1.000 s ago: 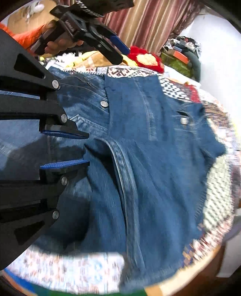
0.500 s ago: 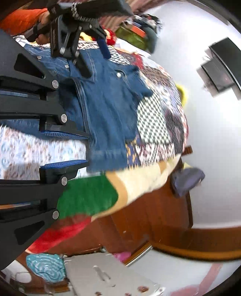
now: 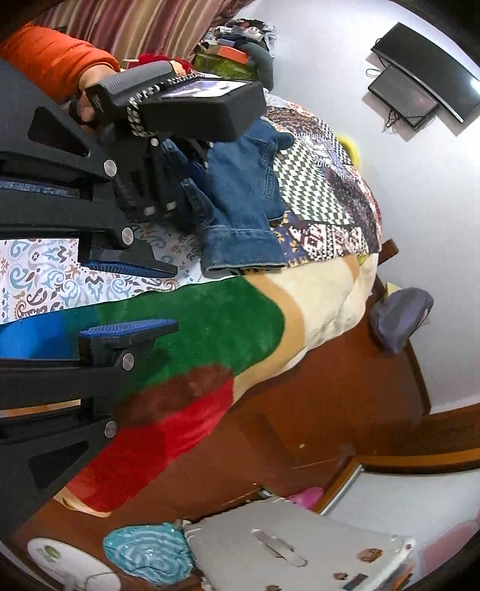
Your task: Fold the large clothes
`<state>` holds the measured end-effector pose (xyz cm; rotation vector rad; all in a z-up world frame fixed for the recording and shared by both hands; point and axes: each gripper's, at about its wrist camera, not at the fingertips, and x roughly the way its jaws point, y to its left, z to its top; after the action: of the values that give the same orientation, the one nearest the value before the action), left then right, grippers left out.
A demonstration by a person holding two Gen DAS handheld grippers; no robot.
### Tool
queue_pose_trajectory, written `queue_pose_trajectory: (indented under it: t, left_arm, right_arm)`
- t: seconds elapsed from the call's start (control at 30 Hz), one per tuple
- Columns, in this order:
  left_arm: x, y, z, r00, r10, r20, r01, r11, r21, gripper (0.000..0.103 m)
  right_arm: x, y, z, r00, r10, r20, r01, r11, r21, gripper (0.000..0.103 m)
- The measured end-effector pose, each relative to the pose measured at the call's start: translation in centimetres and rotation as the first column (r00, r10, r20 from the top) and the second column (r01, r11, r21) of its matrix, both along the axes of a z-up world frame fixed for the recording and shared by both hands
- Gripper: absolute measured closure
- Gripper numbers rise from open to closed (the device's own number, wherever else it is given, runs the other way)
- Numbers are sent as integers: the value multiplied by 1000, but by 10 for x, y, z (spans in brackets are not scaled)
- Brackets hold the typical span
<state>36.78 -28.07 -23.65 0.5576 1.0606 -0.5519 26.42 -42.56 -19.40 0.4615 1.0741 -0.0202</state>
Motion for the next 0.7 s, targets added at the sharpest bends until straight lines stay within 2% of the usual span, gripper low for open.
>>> queue_pose_trajectory:
  t: [0.07, 0.17, 0.3, 0.47, 0.6, 0.7]
  left_arm:
    - [2, 7, 8, 1000, 20, 1, -20, 999, -50, 86]
    - [8, 21, 30, 997, 74, 24, -70, 990, -119, 96]
    - [11, 50, 77, 986, 136, 94, -112, 969, -221, 98]
    - [12, 112, 140, 953, 234, 192, -162, 930, -331, 98]
    - [9, 171, 176, 903, 329, 277, -210, 899, -384, 98]
    - [4, 213, 190, 872, 390, 295, -248, 873, -420, 98]
  right_arm:
    - [2, 2, -4, 1000, 4, -11, -4, 1000, 4, 84]
    - [5, 8, -8, 999, 26, -20, -26, 1000, 0, 84]
    - [14, 22, -9, 998, 63, -26, -63, 998, -10, 84]
    - [32, 49, -3, 992, 126, -18, -127, 991, -35, 84]
    - [48, 75, 5, 984, 180, -4, -180, 981, -67, 84]
    - [63, 96, 9, 976, 218, -2, -217, 973, -76, 84]
